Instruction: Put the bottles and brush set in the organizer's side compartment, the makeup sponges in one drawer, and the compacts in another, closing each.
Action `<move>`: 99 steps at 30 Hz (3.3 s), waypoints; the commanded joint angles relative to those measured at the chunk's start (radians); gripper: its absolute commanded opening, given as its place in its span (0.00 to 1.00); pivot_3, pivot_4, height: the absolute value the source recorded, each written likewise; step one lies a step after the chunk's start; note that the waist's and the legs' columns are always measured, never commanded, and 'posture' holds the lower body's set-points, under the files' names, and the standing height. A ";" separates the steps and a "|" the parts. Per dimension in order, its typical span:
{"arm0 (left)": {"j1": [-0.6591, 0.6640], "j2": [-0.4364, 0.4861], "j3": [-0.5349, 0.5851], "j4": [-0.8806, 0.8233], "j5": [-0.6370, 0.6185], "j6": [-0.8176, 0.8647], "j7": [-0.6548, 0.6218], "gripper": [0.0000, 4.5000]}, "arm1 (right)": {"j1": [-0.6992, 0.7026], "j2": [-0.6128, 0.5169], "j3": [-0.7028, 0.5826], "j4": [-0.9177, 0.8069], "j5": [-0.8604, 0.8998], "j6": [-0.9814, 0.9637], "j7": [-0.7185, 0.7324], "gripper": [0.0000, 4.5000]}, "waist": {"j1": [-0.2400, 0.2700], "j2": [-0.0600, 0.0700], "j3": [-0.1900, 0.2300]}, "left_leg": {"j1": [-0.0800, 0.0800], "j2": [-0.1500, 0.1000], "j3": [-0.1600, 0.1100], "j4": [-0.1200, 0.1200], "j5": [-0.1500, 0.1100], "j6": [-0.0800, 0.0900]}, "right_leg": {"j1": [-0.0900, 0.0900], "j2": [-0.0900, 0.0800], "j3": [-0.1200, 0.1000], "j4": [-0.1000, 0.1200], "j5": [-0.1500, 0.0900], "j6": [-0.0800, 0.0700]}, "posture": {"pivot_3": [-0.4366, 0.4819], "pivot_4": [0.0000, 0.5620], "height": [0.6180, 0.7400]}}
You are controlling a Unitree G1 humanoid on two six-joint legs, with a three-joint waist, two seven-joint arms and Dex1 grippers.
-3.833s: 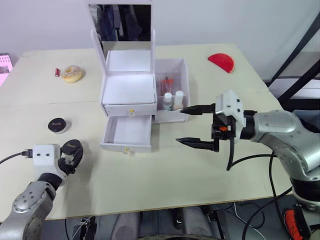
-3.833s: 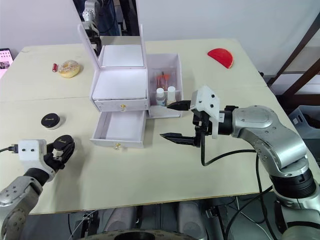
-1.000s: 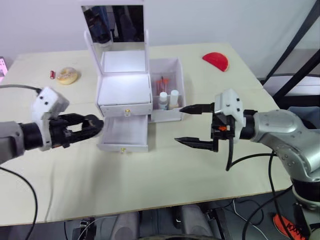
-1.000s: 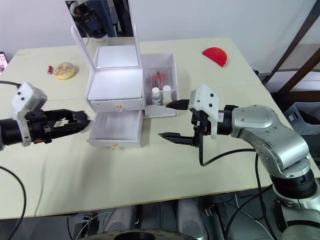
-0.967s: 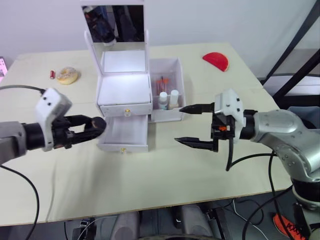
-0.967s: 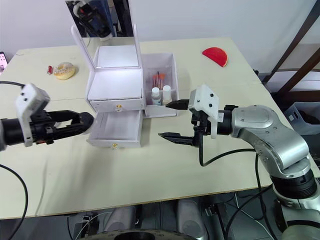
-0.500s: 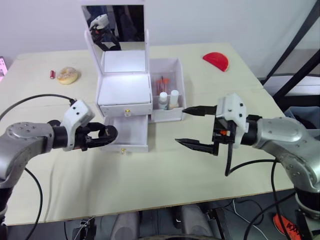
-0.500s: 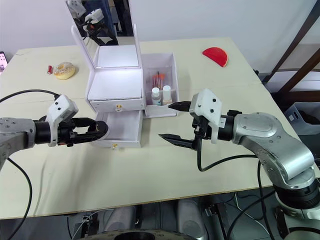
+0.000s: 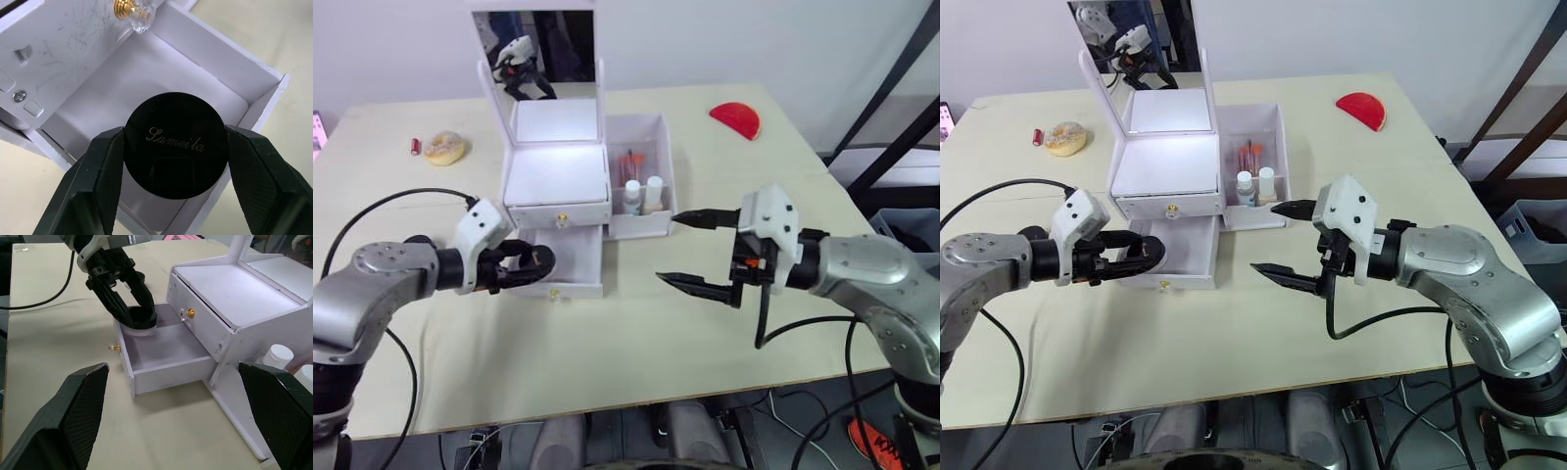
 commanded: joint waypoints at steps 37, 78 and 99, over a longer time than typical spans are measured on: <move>0.521 0.022 0.789 -0.038 -0.081 -0.013 -0.184 0.99 | 0.194 -0.118 -0.192 0.154 -0.070 -0.165 0.162 1.00 | 0.000 0.000 0.000 | 0.001 0.000 0.001 0.001 0.000 0.000 | 0.001 -0.001 0.000 0.000 -0.001 0.001 | 0.48 0.27 1.00; 0.536 -0.389 0.690 -0.279 0.095 0.016 0.510 0.99 | 0.082 -0.045 -0.041 0.126 -0.078 -0.184 0.182 1.00 | 0.004 0.000 -0.001 | 0.001 0.001 0.000 0.002 0.000 0.000 | 0.001 0.001 0.001 0.003 0.001 -0.001 | 0.48 0.27 1.00; -0.060 -0.268 0.351 0.429 0.291 0.043 0.658 0.99 | -0.023 -0.016 0.026 0.060 -0.064 -0.115 0.130 1.00 | 0.003 -0.003 -0.003 | 0.002 0.000 -0.001 0.003 0.000 0.000 | 0.003 0.001 0.000 0.003 0.002 -0.002 | 0.48 0.27 1.00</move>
